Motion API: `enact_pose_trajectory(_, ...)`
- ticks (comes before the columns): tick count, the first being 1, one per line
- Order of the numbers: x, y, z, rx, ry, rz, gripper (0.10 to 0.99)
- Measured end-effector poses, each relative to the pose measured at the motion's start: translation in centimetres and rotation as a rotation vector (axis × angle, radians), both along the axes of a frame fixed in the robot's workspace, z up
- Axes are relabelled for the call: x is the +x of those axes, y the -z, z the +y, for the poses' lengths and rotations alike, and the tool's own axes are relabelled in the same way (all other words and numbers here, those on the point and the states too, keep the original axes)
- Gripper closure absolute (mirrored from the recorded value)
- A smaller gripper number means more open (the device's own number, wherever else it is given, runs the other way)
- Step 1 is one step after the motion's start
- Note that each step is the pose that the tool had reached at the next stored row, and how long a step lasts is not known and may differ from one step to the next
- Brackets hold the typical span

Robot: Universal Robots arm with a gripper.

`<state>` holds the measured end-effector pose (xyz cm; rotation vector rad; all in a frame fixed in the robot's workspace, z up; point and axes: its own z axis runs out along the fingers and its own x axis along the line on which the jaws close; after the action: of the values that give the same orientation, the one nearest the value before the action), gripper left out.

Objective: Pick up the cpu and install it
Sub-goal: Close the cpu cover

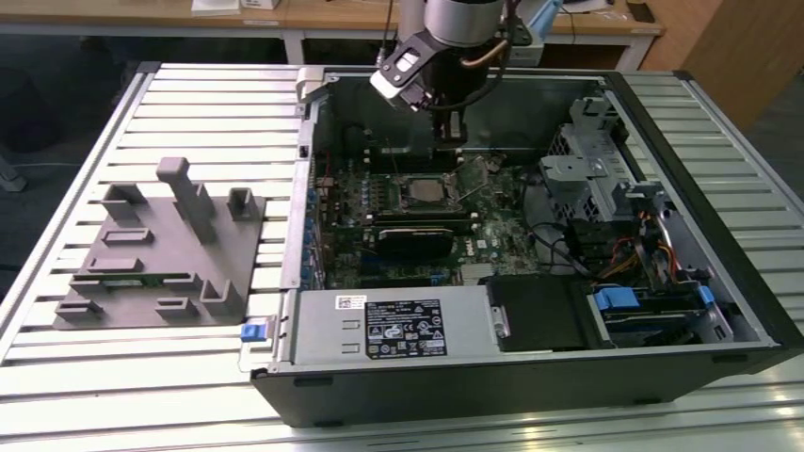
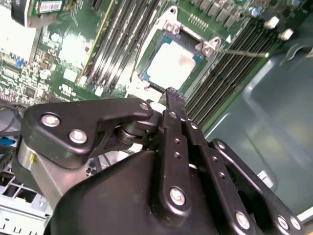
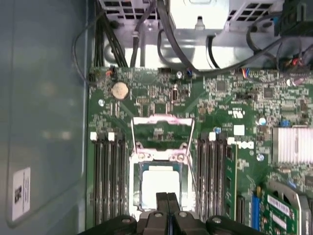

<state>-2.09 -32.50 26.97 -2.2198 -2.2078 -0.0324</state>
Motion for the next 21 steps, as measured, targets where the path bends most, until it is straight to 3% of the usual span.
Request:
enact_pose_trajectory(10, 1.44, 0.22, 0.0, 0.002, -0.036, 0.0019, 0.969)
enact_pose_trajectory(11, 1.94, 0.28, 0.04, 0.001, -0.036, 0.0018, 0.969)
enact_pose_trajectory(21, 2.84, 0.63, 0.08, 0.0, -0.053, 0.0018, 0.969)
